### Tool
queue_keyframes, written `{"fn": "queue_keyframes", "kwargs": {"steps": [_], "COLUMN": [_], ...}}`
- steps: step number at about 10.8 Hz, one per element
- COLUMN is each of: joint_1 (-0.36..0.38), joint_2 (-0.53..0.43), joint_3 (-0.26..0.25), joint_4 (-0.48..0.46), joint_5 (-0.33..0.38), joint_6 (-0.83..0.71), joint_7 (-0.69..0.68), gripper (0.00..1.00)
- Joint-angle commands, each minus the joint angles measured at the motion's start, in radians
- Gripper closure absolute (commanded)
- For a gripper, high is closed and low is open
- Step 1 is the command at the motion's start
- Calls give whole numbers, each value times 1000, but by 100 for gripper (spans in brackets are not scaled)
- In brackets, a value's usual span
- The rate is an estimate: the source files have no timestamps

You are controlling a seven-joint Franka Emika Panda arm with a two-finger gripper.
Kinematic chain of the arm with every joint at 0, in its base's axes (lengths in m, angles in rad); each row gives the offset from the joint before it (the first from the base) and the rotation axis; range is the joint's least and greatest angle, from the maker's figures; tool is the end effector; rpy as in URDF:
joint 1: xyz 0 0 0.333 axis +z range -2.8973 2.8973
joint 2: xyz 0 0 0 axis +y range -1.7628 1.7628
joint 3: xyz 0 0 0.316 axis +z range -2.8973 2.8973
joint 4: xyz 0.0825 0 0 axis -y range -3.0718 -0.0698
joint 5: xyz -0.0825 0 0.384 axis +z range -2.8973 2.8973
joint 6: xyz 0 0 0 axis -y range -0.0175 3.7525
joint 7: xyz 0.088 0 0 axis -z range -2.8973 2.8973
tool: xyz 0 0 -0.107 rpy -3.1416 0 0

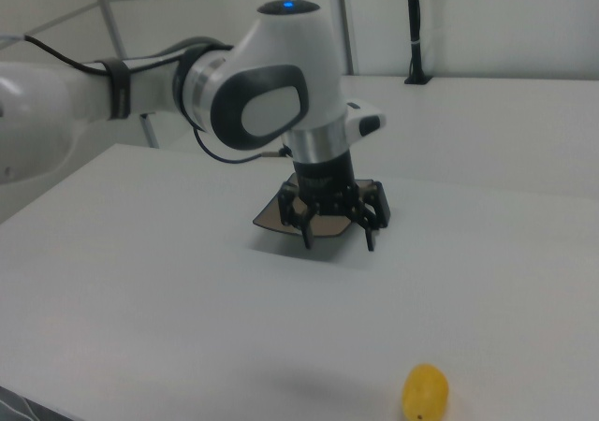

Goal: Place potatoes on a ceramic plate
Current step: 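Move the open gripper over toward the yellow potato, then lower the gripper around the yellow potato and close on it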

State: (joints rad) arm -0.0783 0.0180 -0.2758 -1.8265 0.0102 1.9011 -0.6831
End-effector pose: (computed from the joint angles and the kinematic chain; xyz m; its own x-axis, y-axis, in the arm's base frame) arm 0.5389 -0.1974 0.5216 0.9460 0.3208 0.0475 0.3195 -0.9470 0.0323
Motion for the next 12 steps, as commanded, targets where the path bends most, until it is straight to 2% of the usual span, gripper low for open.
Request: {"fn": "queue_keyframes", "kwargs": {"steps": [1, 5, 6, 12], "joint_1": [-14, -37, -37, -75], "joint_2": [34, 92, 112, 223], "joint_3": [-23, -49, -60, -68], "joint_4": [-63, -143, -146, -166], "joint_5": [-76, -142, -169, -219], "joint_6": [94, 249, 275, 387], "joint_7": [-27, -27, -26, -18], "gripper": [0, 0, 0, 0]}}
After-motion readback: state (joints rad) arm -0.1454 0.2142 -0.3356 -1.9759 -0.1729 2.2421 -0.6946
